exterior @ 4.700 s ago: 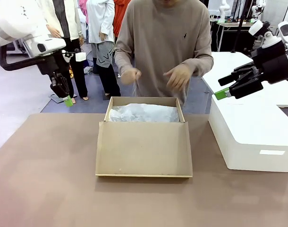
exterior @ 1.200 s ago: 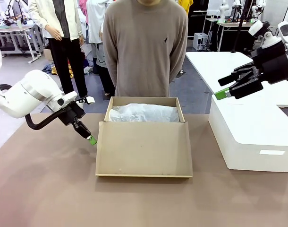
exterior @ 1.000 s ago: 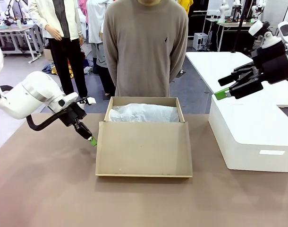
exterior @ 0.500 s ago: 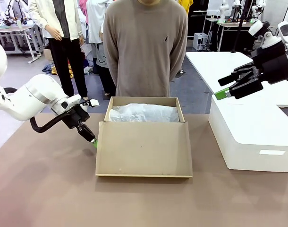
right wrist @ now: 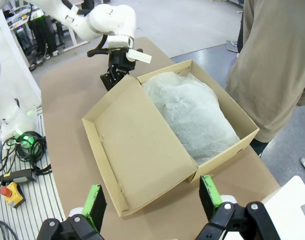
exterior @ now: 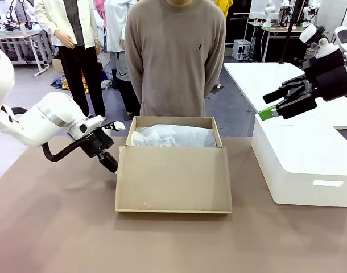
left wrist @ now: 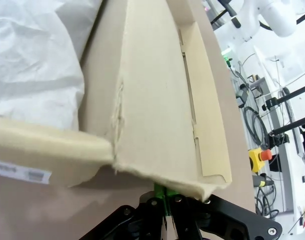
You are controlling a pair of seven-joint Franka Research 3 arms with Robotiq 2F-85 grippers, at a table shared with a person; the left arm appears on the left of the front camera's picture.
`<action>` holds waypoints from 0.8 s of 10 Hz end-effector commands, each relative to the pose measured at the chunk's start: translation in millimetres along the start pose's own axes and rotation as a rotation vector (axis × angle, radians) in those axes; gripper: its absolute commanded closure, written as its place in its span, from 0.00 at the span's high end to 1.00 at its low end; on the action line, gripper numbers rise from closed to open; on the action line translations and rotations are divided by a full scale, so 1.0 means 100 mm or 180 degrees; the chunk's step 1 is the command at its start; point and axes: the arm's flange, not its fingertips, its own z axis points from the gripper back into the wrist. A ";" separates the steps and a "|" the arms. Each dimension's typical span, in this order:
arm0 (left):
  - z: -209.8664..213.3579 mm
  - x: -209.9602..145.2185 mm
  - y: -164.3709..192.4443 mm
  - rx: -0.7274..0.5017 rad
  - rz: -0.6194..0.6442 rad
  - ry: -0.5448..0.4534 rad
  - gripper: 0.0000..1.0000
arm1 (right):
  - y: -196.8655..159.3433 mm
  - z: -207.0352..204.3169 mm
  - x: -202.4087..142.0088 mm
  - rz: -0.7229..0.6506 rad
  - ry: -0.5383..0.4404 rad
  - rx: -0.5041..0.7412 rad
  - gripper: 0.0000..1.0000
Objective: Pack the shoes into the box.
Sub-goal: Close the Shoes Box.
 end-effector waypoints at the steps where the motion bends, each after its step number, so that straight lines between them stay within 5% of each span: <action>1: -0.02 0.01 0.01 -0.0128 -0.0097 -0.0068 0.00 | -0.02 -0.03 0.00 0.0088 -0.0096 0.0013 1.00; 8: -0.03 0.02 -0.07 -0.0583 -0.0045 -0.0130 0.00 | -0.02 -0.03 0.00 0.0088 -0.0096 0.0013 1.00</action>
